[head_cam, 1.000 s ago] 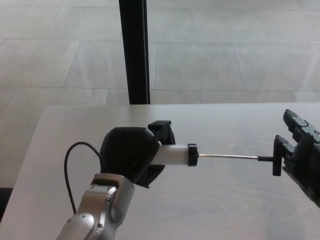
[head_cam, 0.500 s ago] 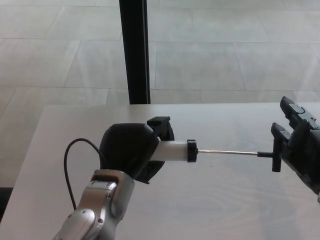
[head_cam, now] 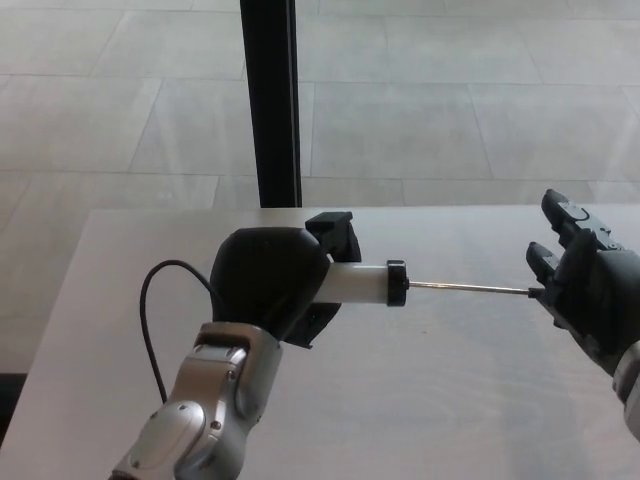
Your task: The robot uses its left hand to lift the air pump kept on the middle of the desk and use the right hand to compress the handle
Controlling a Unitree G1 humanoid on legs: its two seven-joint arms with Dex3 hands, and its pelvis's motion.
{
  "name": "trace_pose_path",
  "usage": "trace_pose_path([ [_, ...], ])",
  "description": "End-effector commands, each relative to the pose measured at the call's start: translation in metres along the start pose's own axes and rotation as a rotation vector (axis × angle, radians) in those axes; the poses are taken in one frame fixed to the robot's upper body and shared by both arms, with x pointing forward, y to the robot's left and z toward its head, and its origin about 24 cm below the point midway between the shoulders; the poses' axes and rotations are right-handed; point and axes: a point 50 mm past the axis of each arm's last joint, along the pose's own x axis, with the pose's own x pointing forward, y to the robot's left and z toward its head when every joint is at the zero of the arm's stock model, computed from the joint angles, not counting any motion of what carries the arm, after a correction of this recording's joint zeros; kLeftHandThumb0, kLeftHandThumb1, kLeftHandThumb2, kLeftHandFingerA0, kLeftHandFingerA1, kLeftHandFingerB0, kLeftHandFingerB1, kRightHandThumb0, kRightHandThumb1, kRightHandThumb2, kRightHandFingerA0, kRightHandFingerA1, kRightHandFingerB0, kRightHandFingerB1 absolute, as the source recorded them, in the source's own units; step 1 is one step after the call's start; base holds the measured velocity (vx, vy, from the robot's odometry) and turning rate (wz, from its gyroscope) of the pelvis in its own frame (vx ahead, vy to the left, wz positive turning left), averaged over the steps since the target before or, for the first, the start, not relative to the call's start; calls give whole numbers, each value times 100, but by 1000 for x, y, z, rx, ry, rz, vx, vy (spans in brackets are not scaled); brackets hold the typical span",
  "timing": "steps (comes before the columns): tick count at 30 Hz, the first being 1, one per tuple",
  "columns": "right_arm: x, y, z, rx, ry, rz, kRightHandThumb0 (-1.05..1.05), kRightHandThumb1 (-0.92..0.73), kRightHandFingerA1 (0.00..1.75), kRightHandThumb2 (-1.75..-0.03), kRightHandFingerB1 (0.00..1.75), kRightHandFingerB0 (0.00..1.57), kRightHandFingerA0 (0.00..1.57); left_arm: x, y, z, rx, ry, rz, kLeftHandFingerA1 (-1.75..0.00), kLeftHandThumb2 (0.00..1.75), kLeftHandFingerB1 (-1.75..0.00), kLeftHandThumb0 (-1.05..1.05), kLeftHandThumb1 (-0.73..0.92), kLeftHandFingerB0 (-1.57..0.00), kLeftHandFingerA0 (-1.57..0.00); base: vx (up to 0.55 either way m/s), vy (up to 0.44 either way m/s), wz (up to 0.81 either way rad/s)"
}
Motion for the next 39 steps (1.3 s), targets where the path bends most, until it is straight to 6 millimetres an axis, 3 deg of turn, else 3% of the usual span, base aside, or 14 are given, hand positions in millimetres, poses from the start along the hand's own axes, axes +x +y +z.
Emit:
trace_pose_path([
  [1, 0, 4, -6, 4, 1, 4, -103, -92, 11, -136, 1, 0, 0, 8, 6, 9, -27, -8, 46, -175, 108, -159, -14, 54, -71, -93, 0, 0, 0],
  [9, 7, 14, 4, 44, -33, -23, -103, -92, 6, -136, 0, 0, 0, 14, 2, 20, -103, 32, 51, -175, 115, -150, -11, 50, -73, -89, 0, 0, 0],
  [14, 8, 22, 4, 27, -36, 11, -104, -92, 7, -136, 0, 0, 0, 18, 0, 22, -93, 60, 32, -167, 88, -125, -18, 64, -75, -81, 0, 0, 0],
  [20, 7, 31, 14, 34, -76, 32, -105, -89, 6, -136, 0, 0, 0, 15, -12, 16, -59, 92, -6, -170, 109, -124, -12, 58, -85, -106, 0, 0, 0],
  [23, 3, 36, 14, 30, -91, 47, -105, -92, 6, -137, 0, 0, 0, 16, -16, 14, -63, 95, -6, -175, 111, -143, -16, 53, -74, -92, 0, 0, 0],
  [24, 3, 38, 14, 21, -91, 65, -105, -92, 6, -137, 0, 0, 0, 17, -15, 13, -70, 100, -13, -175, 111, -121, -18, 53, -80, -90, 0, 0, 0],
  [25, 1, 41, 13, 22, -88, 78, -105, -92, 6, -136, 3, 0, 0, 18, -15, 13, -59, 100, -18, -134, 114, -108, -24, 54, -85, -117, 0, 0, 0],
  [27, 0, 43, 13, 16, -83, 93, -104, -92, 7, -137, 2, 0, 0, 18, -15, 13, -50, 101, -17, -134, 114, -108, -24, 54, -85, -117, 0, 0, 0],
  [28, 0, 43, 13, 11, -77, 97, -105, -92, 7, -137, 1, 0, 0, 19, -15, 13, -48, 99, -13, -175, 110, -133, -18, 54, -76, -89, 0, 0, 0],
  [31, -5, 46, 13, -35, -66, 135, -103, -92, 11, -137, 6, 0, 0, 20, -15, 14, -36, 93, -14, -174, 99, -107, -21, 60, -79, -88, 0, 0, 0],
  [32, -5, 47, 12, -39, -63, 137, -105, -92, 9, -137, 4, 0, 0, 21, -15, 14, -36, 95, -14, -132, 110, -99, -27, 57, -82, -117, 0, 0, 0],
  [35, -5, 50, 12, -42, -56, 136, -105, -92, 9, -137, 4, 0, 0, 23, -13, 13, -51, 83, -5, -132, 110, -98, -25, 57, -84, -118, 0, 0, 0],
  [36, -5, 51, 12, -39, -42, 135, -105, -91, 8, -136, 0, 0, 0, 25, -12, 14, -56, 92, -3, -170, 84, -86, -26, 70, -83, -91, 0, 0, 0],
  [39, -5, 54, 11, -21, -54, 146, -105, -91, 9, -135, 4, 0, 0, 31, -7, 18, -41, 73, 10, -159, 88, -78, -19, 67, -85, -91, 0, 0, 0],
])
